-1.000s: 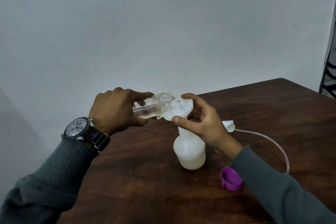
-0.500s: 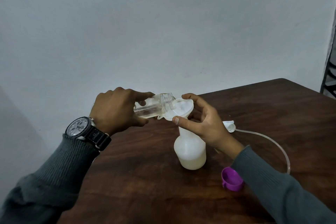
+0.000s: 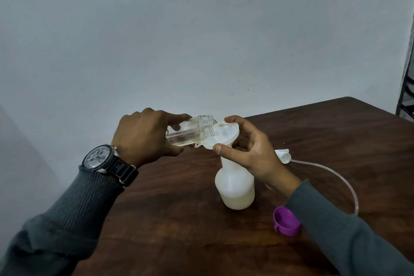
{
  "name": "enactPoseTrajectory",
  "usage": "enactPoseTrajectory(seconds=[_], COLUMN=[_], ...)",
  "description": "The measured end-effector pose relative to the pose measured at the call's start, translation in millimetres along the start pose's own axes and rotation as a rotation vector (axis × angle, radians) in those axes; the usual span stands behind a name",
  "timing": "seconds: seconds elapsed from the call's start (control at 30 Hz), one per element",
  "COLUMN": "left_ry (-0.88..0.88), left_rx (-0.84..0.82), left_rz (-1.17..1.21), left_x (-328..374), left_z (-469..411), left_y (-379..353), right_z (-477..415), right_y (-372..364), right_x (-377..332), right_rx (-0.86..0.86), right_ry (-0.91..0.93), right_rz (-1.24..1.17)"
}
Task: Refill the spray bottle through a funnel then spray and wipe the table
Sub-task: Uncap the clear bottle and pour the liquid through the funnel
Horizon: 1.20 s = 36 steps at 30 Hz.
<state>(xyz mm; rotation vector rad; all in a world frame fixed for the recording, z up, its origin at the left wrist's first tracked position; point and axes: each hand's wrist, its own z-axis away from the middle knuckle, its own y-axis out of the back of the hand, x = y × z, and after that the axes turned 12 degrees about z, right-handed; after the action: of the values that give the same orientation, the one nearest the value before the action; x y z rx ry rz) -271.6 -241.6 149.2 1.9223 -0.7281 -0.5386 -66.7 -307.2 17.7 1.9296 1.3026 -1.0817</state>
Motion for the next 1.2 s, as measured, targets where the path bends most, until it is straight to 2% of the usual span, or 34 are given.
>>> enactPoseTrajectory(seconds=[1.2], left_ry=[0.008], left_rx=[0.003], left_rz=[-0.037], left_x=[0.5], left_z=[0.0], left_y=[0.4], right_z=[0.9], right_y=[0.6], right_x=[-0.1], right_rx=[0.000], right_ry=[-0.002], right_rz=[-0.013])
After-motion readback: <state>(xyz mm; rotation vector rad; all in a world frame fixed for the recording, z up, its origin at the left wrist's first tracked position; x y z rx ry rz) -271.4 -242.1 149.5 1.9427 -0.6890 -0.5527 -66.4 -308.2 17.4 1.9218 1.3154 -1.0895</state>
